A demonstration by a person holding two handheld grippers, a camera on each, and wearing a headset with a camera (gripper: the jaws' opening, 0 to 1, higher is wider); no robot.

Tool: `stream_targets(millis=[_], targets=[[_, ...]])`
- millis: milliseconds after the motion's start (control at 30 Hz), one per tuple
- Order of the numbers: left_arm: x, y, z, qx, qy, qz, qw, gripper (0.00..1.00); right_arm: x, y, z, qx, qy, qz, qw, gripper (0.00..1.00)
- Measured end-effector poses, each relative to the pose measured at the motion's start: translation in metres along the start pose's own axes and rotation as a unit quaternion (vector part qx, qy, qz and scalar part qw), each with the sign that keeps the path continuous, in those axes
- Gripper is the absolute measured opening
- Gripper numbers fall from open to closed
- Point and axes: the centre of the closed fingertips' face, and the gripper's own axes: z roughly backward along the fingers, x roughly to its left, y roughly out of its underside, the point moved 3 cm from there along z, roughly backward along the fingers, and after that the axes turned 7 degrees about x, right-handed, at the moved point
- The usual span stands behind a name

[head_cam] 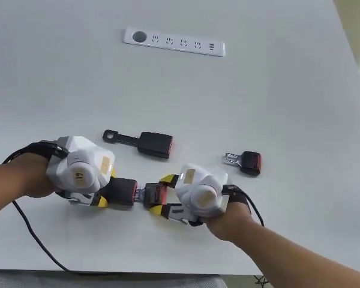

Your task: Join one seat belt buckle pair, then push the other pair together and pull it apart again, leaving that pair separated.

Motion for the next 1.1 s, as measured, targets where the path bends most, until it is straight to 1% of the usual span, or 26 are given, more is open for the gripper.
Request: stream_targets(millis=[133, 233, 300, 333, 367, 400, 433, 567, 667, 867, 1000, 1100], targets=[[-0.001, 0.0, 0.0, -0.002, -0.001, 0.006, 1.0, 0.32, 0.001, -0.002, -0.001, 0.011, 0.009, -0.005, 0.9999, 0.34], [-0.001, 0.001, -0.001, -0.001, -0.003, 0.01, 0.9999, 0.32, 0.001, -0.002, -0.001, 0.012, 0.017, -0.019, 0.9996, 0.34], [0.0, 0.001, -0.001, -0.004, -0.008, 0.02, 0.9998, 0.32, 0.002, -0.004, -0.002, 0.012, 0.022, -0.028, 0.9993, 0.34], [-0.001, 0.001, -0.002, -0.004, -0.009, 0.024, 0.9997, 0.32, 0.006, -0.01, -0.007, 0.001, 0.021, -0.049, 0.9986, 0.34], [-0.001, 0.001, -0.002, -0.006, -0.011, 0.03, 0.9995, 0.32, 0.007, -0.01, -0.008, 0.008, 0.028, -0.043, 0.9986, 0.34], [-0.001, 0.002, -0.002, -0.006, -0.012, 0.028, 0.9995, 0.32, 0.008, -0.012, -0.009, 0.01, 0.035, -0.045, 0.9983, 0.34], [-0.001, 0.002, -0.001, -0.009, -0.011, 0.028, 0.9995, 0.32, 0.007, -0.011, -0.01, 0.014, 0.037, -0.058, 0.9975, 0.35], [-0.002, 0.001, 0.0, -0.007, -0.01, 0.02, 0.9997, 0.32, 0.002, -0.008, -0.01, 0.011, 0.032, -0.053, 0.998, 0.35], [-0.002, 0.001, 0.001, -0.009, -0.01, 0.02, 0.9997, 0.32, 0.003, -0.008, -0.009, 0.018, 0.031, -0.046, 0.9983, 0.35], [-0.002, 0.001, 0.0, -0.008, -0.008, 0.016, 0.9998, 0.33, 0.003, -0.007, -0.008, 0.014, 0.028, -0.038, 0.9988, 0.35], [-0.003, 0.001, 0.0, -0.014, -0.008, 0.018, 0.9997, 0.33, 0.002, -0.007, -0.007, 0.007, 0.02, -0.026, 0.9994, 0.35], [-0.003, 0.001, 0.001, -0.023, -0.009, 0.023, 0.9994, 0.33, 0.001, -0.007, -0.006, 0.003, 0.015, -0.021, 0.9997, 0.35]])
